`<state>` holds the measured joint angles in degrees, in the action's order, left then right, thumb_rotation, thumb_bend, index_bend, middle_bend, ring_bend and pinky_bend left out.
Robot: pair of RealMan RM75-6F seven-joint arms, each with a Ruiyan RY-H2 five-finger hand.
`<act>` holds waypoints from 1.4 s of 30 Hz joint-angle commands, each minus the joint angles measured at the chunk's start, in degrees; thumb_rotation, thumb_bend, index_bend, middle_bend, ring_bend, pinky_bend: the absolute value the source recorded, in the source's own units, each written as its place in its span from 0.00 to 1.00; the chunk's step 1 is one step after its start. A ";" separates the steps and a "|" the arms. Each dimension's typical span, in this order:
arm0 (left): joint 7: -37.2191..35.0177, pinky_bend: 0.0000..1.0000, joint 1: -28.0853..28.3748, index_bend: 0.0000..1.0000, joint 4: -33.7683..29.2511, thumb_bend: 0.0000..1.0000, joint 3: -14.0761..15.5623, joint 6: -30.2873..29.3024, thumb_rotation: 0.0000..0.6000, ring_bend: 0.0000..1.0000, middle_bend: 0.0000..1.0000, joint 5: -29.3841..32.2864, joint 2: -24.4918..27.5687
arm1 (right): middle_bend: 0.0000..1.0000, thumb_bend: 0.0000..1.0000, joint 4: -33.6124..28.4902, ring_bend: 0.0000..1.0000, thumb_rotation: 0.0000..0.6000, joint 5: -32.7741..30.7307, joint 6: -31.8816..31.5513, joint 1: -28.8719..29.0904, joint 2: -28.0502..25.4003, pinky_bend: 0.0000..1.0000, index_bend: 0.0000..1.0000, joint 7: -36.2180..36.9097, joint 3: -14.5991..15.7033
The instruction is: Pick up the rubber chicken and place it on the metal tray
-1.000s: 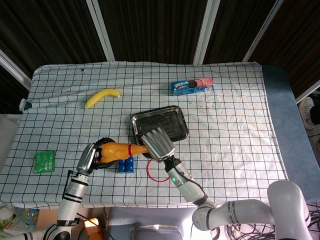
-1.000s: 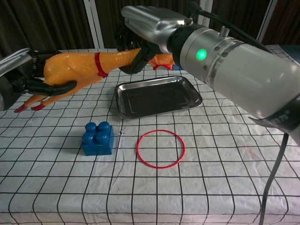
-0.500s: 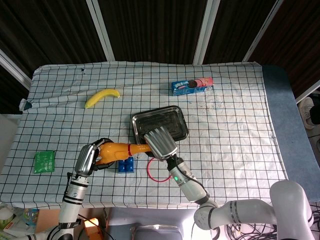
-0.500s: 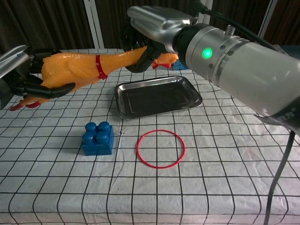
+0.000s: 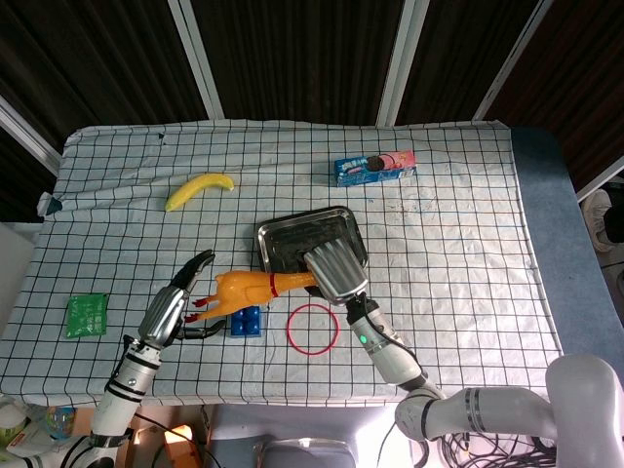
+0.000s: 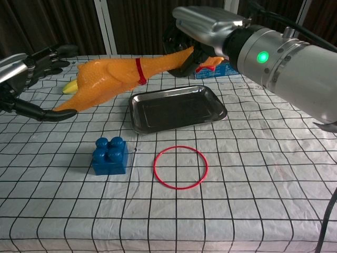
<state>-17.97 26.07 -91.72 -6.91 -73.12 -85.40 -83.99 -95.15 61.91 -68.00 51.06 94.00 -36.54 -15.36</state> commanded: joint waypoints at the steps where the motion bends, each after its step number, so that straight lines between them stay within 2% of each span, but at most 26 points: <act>1: 0.87 0.00 -0.81 0.00 0.60 0.19 -0.17 -1.48 1.00 0.00 0.00 -0.10 1.19 | 0.74 0.56 3.02 0.74 1.00 1.59 0.34 -1.19 -1.21 0.80 0.94 3.10 0.64; 7: 0.54 0.00 -3.10 0.00 2.01 0.20 -0.87 -4.62 1.00 0.00 0.00 1.11 3.48 | 0.74 0.56 12.75 0.75 1.00 3.86 1.36 -2.19 0.35 0.80 0.94 11.21 0.70; 15: -1.09 0.00 -4.13 0.00 4.36 0.22 -1.15 -5.15 1.00 0.00 0.00 1.69 4.98 | 0.74 0.56 34.87 0.75 1.00 6.32 4.41 -1.62 9.77 0.80 0.94 25.09 0.60; 23: -2.91 0.00 -4.19 0.00 5.95 0.24 -1.53 -4.29 1.00 0.00 0.00 2.49 5.13 | 0.74 0.56 51.87 0.75 1.00 7.86 7.59 -0.19 18.76 0.80 0.94 36.01 0.06; 26: -3.87 0.00 -3.97 0.00 6.41 0.25 -1.59 -2.78 1.00 0.00 0.00 3.43 5.45 | 0.74 0.56 57.11 0.75 1.00 8.33 8.65 0.55 21.87 0.76 0.94 39.10 -0.23; 28: -4.01 0.00 -3.92 0.00 6.62 0.25 -1.71 -2.10 1.00 0.00 0.00 4.03 5.64 | 0.74 0.56 60.31 0.73 1.00 8.59 9.38 0.99 23.75 0.68 0.93 40.38 -0.32; 30: -4.17 0.00 -3.96 0.00 6.75 0.25 -1.79 -1.95 1.00 0.00 0.00 4.25 5.66 | 0.71 0.56 62.13 0.65 1.00 8.41 11.20 1.29 24.64 0.56 0.84 40.43 -0.29; 32: -4.40 0.00 -4.06 0.00 6.79 0.25 -1.84 -1.93 1.00 0.00 0.00 4.34 5.69 | 0.59 0.55 63.20 0.52 1.00 8.93 12.77 1.45 24.80 0.42 0.67 40.86 0.21; 34: -4.59 0.00 -4.13 0.00 6.79 0.26 -1.88 -1.93 1.00 0.00 0.00 4.36 5.72 | 0.38 0.49 63.58 0.30 1.00 8.46 15.32 1.44 24.50 0.22 0.35 40.26 0.27; 36: -4.87 0.00 -4.16 0.00 6.74 0.26 -1.88 -1.71 1.00 0.00 0.00 4.46 5.79 | 0.22 0.43 63.06 0.15 1.00 6.96 18.02 1.56 23.84 0.09 0.10 38.37 -0.61; 37: -5.01 0.00 -4.16 0.00 6.69 0.26 -1.84 -1.53 1.00 0.00 0.00 4.51 5.83 | 0.15 0.40 62.76 0.08 1.00 6.39 18.58 1.57 23.54 0.04 0.03 37.55 -1.05; 39: -5.34 0.00 -4.18 0.00 6.62 0.26 -1.83 -1.32 1.00 0.00 0.00 4.54 5.91 | 0.09 0.37 61.82 0.02 1.00 5.40 19.01 1.49 22.86 0.01 0.00 36.03 -1.98; 42: -5.67 0.00 -4.34 0.00 6.92 0.26 -1.97 -1.77 1.00 0.00 0.00 4.38 5.70 | 0.05 0.35 60.92 0.00 1.00 5.24 18.26 1.12 21.93 0.01 0.00 34.63 -2.40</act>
<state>-23.62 21.76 -84.83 -8.85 -74.85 -80.99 -78.25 -33.84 67.47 -49.61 52.33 116.42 -1.28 -17.41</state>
